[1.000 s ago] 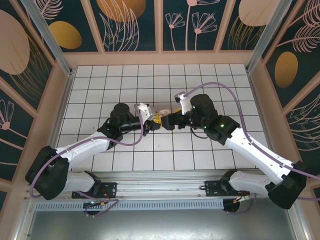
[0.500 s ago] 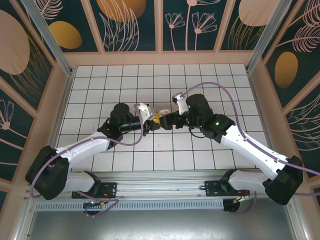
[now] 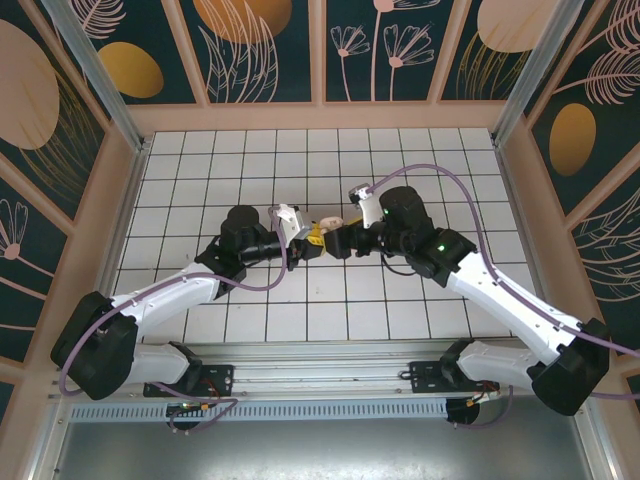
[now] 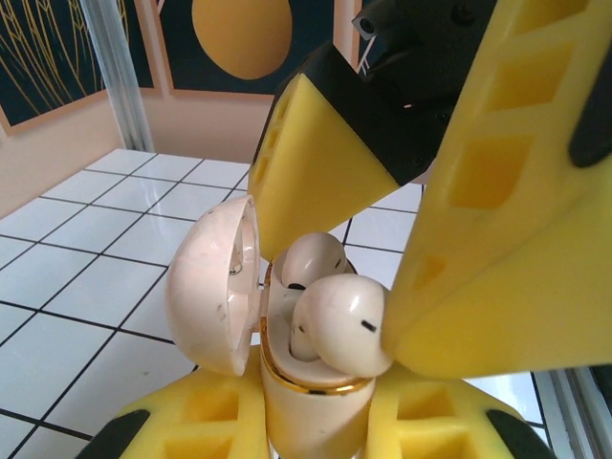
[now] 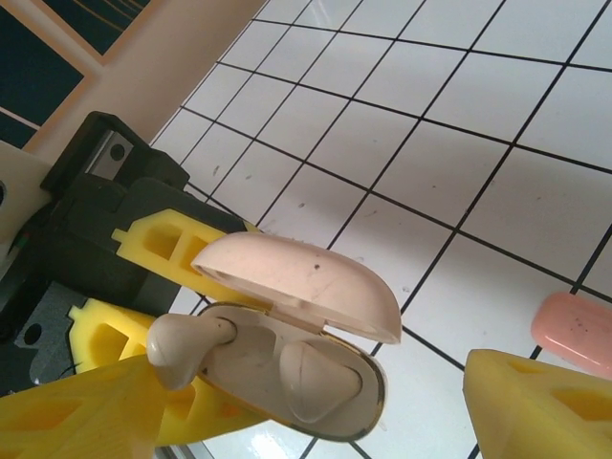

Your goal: Insert the wireless bluetooth earbuds into the charging case

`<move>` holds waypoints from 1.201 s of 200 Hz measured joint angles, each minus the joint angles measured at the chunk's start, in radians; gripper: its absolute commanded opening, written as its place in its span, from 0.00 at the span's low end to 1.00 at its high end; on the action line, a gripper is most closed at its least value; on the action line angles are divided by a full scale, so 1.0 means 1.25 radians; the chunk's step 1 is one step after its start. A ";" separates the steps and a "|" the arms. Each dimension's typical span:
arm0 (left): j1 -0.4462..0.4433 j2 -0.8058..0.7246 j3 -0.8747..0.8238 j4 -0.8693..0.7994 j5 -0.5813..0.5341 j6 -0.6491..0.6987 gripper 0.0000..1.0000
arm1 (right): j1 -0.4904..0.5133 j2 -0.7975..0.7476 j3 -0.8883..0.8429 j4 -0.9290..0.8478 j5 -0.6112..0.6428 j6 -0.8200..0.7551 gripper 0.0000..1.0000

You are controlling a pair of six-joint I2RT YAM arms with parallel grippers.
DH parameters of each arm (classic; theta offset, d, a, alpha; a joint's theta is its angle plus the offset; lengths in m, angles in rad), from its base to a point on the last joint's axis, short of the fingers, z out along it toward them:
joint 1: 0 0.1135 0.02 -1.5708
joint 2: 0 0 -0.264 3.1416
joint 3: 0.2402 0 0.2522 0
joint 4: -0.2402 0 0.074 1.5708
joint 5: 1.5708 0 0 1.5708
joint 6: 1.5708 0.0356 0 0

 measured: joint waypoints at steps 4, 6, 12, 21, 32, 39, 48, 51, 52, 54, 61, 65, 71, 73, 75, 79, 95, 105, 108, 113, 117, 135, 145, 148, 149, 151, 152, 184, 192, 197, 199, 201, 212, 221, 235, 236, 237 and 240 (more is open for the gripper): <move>0.000 0.000 0.000 0.000 0.000 -0.001 0.11 | -0.002 -0.002 -0.001 0.000 -0.002 0.000 0.80; 0.000 0.000 0.000 0.000 0.000 -0.002 0.11 | -0.003 -0.002 -0.002 0.000 -0.003 0.000 0.79; 0.000 0.000 0.000 0.000 -0.001 -0.003 0.11 | -0.005 -0.003 -0.003 0.000 -0.006 0.000 0.79; 0.000 0.000 0.000 0.000 -0.001 -0.003 0.11 | -0.009 -0.007 -0.006 0.000 -0.010 0.000 0.78; 0.001 0.000 0.000 0.000 -0.003 -0.003 0.11 | -0.016 -0.014 -0.010 -0.001 -0.014 0.000 0.77; 0.001 0.000 0.000 0.000 -0.003 -0.003 0.11 | -0.021 -0.017 -0.010 -0.001 -0.016 0.000 0.77; 0.002 0.000 0.000 0.000 0.000 -0.003 0.11 | -0.029 -0.021 -0.011 0.000 -0.015 0.000 0.77; 0.002 0.000 0.000 0.000 0.001 -0.003 0.11 | -0.031 -0.022 -0.011 0.001 -0.014 0.001 0.77; 0.001 0.000 0.000 0.000 0.002 -0.003 0.11 | -0.032 -0.022 -0.011 0.001 -0.014 0.001 0.77; 0.001 0.000 0.000 0.000 0.002 -0.003 0.11 | -0.034 -0.023 -0.011 0.001 -0.014 0.001 0.77; 0.001 0.000 0.000 0.000 0.006 -0.003 0.11 | -0.039 -0.024 -0.011 0.001 -0.014 0.001 0.77; 0.001 0.000 0.000 0.000 0.008 -0.003 0.11 | -0.042 -0.024 -0.011 0.001 -0.014 0.001 0.77; 0.001 0.000 0.000 0.000 0.012 -0.003 0.11 | -0.045 -0.024 -0.011 0.001 -0.014 0.001 0.77; 0.001 0.000 0.000 0.000 0.013 -0.003 0.11 | -0.045 -0.024 -0.012 0.002 -0.015 0.001 0.77; 0.001 0.000 0.000 0.000 0.014 -0.003 0.11 | -0.046 -0.024 -0.012 0.002 -0.015 0.000 0.77; 0.001 0.000 0.000 0.000 0.016 -0.003 0.11 | -0.047 -0.024 -0.013 0.003 -0.016 0.001 0.77; 0.001 0.000 0.000 0.000 0.019 -0.003 0.11 | -0.048 -0.024 -0.016 0.008 -0.024 -0.001 0.80; 0.001 0.000 0.000 0.000 0.019 -0.003 0.11 | -0.048 -0.026 -0.020 0.014 -0.033 -0.002 0.81; 0.001 0.000 0.000 0.000 0.019 -0.003 0.11 | -0.048 -0.028 -0.023 0.016 -0.038 -0.004 0.81; 0.001 0.000 0.000 0.000 0.019 -0.003 0.11 | -0.049 -0.032 -0.026 0.021 -0.044 -0.006 0.82; 0.001 0.000 0.000 0.000 0.019 -0.003 0.11 | -0.049 -0.037 -0.030 0.023 -0.047 -0.007 0.83; 0.001 0.000 0.000 0.000 0.019 -0.003 0.11 | -0.050 -0.064 -0.043 0.031 -0.062 -0.012 0.87; 0.001 0.000 0.000 0.000 0.019 -0.003 0.11 | -0.050 -0.079 -0.048 0.040 -0.065 -0.011 0.89; 0.001 0.000 0.000 0.000 0.019 -0.003 0.11 | -0.049 -0.084 -0.050 0.043 -0.065 -0.013 0.89; 0.001 0.000 0.000 0.000 0.019 -0.003 0.11 | -0.049 -0.085 -0.050 0.044 -0.065 -0.013 0.90; 0.001 0.000 0.000 0.000 0.019 -0.003 0.11 | -0.049 -0.088 -0.051 0.047 -0.065 -0.011 0.90; 0.001 0.000 0.000 0.000 0.019 -0.003 0.11 | -0.049 -0.090 -0.052 0.049 -0.065 -0.012 0.90; 0.001 0.000 0.000 0.000 0.019 -0.003 0.11 | -0.032 -0.104 -0.056 0.066 -0.059 -0.015 0.91; 0.001 0.000 0.000 0.000 0.019 -0.003 0.11 | -0.028 -0.097 -0.056 0.066 -0.059 -0.015 0.91; 0.001 0.000 0.000 0.000 0.019 -0.003 0.11 | -0.026 -0.091 -0.056 0.066 -0.058 -0.015 0.91; 0.001 0.000 0.000 0.000 0.019 -0.003 0.11 | -0.025 -0.089 -0.056 0.066 -0.057 -0.015 0.91; 0.001 0.000 0.000 0.000 0.019 -0.003 0.11 | -0.023 -0.086 -0.056 0.066 -0.056 -0.015 0.91; 0.001 0.000 0.000 0.000 0.019 -0.003 0.11 | -0.018 -0.070 -0.056 0.066 -0.051 -0.016 0.91; 0.001 0.000 0.000 0.000 0.019 -0.003 0.11 | -0.013 -0.055 -0.056 0.066 -0.043 -0.019 0.91; 0.001 0.000 0.000 0.000 0.019 -0.003 0.11 | -0.006 -0.039 -0.056 0.066 -0.036 -0.022 0.91; 0.001 0.000 0.000 0.000 0.019 -0.003 0.11 | -0.006 -0.039 -0.056 0.066 -0.036 -0.022 0.91; 0.001 0.000 0.000 0.000 0.019 -0.003 0.11 | -0.006 -0.038 -0.056 0.066 -0.035 -0.022 0.91; 0.001 0.000 0.000 0.000 0.019 -0.003 0.11 | -0.005 -0.037 -0.056 0.066 -0.035 -0.023 0.91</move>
